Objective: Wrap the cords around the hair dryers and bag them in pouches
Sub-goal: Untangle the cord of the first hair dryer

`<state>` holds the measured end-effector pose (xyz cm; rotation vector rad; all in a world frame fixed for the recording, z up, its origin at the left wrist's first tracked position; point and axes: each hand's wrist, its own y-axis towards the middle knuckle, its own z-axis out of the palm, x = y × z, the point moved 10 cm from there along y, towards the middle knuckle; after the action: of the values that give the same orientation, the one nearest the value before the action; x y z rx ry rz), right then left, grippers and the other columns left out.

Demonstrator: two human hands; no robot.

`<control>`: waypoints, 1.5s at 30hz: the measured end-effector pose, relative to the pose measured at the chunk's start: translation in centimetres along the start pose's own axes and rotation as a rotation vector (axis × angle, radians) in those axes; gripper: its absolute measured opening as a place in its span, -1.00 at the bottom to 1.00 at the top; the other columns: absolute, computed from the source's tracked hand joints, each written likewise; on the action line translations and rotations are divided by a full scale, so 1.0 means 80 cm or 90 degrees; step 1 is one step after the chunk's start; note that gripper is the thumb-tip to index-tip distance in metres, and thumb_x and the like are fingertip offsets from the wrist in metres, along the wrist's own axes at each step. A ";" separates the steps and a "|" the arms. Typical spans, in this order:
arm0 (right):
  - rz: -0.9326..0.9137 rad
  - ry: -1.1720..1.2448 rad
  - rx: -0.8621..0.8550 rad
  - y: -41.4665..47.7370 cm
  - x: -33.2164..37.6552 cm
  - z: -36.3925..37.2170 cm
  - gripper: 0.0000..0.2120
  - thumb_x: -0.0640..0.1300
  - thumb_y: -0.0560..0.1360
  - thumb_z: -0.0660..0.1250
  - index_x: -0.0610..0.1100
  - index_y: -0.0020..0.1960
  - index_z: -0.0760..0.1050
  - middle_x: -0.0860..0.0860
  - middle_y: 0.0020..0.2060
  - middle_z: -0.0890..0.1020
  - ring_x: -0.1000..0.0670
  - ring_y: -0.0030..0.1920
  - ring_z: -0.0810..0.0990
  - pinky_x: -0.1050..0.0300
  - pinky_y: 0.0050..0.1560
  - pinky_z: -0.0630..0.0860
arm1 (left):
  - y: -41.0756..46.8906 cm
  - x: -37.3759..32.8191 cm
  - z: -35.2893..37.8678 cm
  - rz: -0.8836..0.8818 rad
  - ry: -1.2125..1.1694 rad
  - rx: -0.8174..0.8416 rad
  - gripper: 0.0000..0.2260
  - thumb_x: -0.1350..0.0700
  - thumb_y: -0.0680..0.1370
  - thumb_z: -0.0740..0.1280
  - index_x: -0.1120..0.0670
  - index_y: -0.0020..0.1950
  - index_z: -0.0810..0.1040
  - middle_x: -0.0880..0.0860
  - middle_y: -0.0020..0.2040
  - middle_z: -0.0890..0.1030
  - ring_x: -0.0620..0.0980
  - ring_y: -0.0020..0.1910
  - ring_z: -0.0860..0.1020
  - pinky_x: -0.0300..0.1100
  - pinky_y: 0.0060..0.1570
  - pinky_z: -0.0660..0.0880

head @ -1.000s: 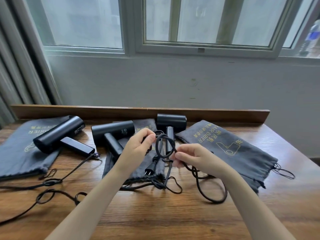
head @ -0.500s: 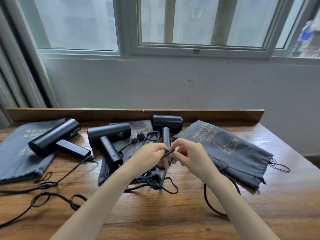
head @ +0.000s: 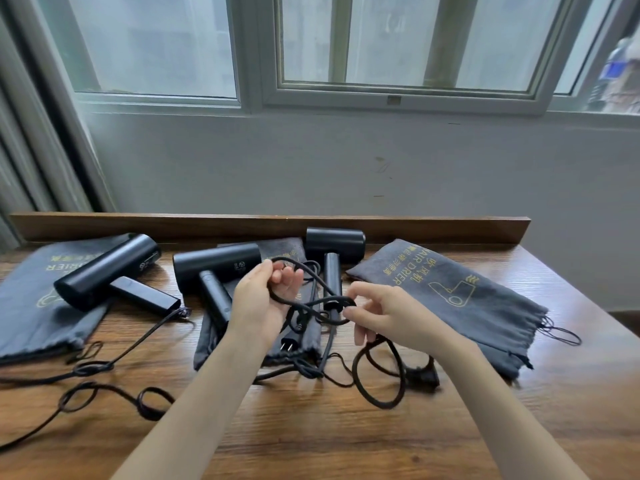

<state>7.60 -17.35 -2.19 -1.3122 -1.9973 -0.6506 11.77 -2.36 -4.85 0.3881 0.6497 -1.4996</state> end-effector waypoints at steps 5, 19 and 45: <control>0.001 0.004 0.004 -0.005 -0.008 -0.007 -0.93 -0.11 0.54 0.28 -0.11 -0.08 0.45 0.02 -0.36 0.67 0.14 -0.37 0.54 0.24 -0.21 0.49 | -0.007 -0.006 0.012 -0.005 0.265 0.136 -0.75 0.22 0.64 0.02 0.17 -0.18 0.39 0.04 -0.38 0.37 -0.16 -0.59 0.29 -0.32 -0.57 0.33; -0.035 -0.011 -0.066 -0.003 0.003 -0.026 -0.92 -0.13 0.52 0.30 -0.07 -0.15 0.45 0.02 -0.32 0.70 0.12 -0.33 0.62 0.29 -0.17 0.53 | -0.063 -0.010 0.099 0.528 0.993 0.445 -0.86 0.17 0.57 0.24 0.07 -0.03 0.59 -0.11 -0.25 0.56 -0.22 -0.26 0.49 -0.35 -0.24 0.40; 0.000 0.019 -0.066 -0.003 -0.008 -0.007 -0.75 -0.32 0.50 0.27 -0.03 -0.24 0.34 0.07 -0.34 0.53 0.09 -0.36 0.66 0.05 -0.48 0.53 | -0.052 0.040 0.126 0.413 1.268 0.622 -0.77 0.02 0.55 0.28 -0.04 0.20 0.51 -0.07 0.02 0.60 -0.10 -0.01 0.51 -0.27 -0.04 0.33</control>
<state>7.70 -18.24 -2.35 -1.3552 -1.9618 -0.7782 9.03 -11.30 1.60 2.6646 0.9821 -0.2080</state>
